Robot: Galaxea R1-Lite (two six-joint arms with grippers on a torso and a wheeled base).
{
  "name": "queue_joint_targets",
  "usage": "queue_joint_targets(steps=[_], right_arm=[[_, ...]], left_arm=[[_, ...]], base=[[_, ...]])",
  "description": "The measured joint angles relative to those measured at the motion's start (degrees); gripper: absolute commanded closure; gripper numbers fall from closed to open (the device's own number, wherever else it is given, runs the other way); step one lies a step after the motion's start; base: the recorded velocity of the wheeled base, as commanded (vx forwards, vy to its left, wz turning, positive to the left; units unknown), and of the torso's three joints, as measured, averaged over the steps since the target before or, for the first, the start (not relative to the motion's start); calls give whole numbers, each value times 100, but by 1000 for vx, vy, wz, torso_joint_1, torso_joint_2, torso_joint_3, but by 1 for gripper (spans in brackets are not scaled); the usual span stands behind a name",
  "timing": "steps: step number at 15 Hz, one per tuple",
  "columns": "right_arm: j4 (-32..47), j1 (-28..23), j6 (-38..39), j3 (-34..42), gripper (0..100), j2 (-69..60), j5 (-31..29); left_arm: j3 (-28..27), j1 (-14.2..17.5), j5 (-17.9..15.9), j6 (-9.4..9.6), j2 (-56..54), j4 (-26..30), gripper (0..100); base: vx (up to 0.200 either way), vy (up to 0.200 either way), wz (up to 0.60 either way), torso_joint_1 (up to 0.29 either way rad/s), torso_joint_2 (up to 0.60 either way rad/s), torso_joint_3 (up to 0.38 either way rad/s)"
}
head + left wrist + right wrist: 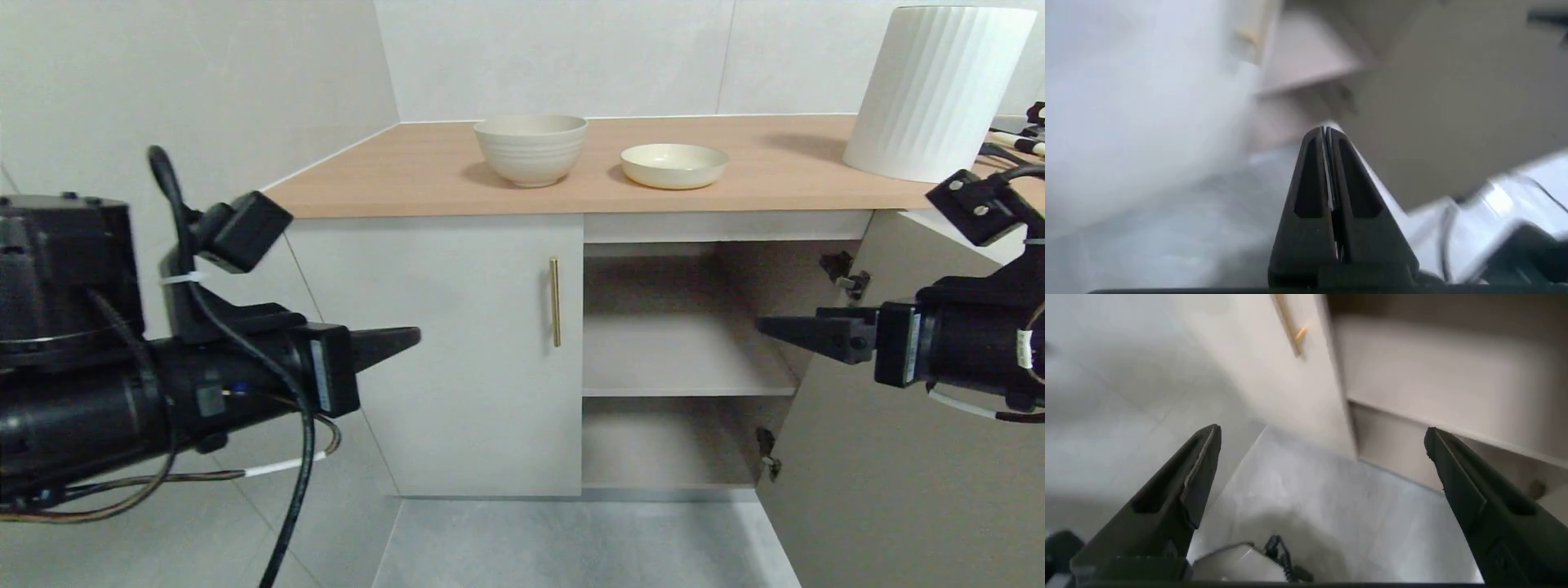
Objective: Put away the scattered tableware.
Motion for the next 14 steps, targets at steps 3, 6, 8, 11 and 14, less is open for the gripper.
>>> queue_joint_targets(steps=[3,6,8,11,14], right_arm=[[16,105,57,-85,0,226,-45],[9,123,156,-112,0,234,-56],[11,121,160,-127,0,208,-78],[7,121,160,-145,0,176,-207],[5,123,160,-151,0,140,-223]], left_arm=[[78,380,-41,11,-450,-66,100],[80,485,-50,-15,-638,-74,0],[35,519,-56,-99,-688,-182,0],[26,588,-37,-110,-699,-683,0],[44,627,-22,-107,-697,-712,0]], base=[[0,0,0,0,0,0],[0,0,0,0,0,0],[0,0,0,0,0,0],[0,0,0,0,0,0],[0,0,0,0,0,0]])
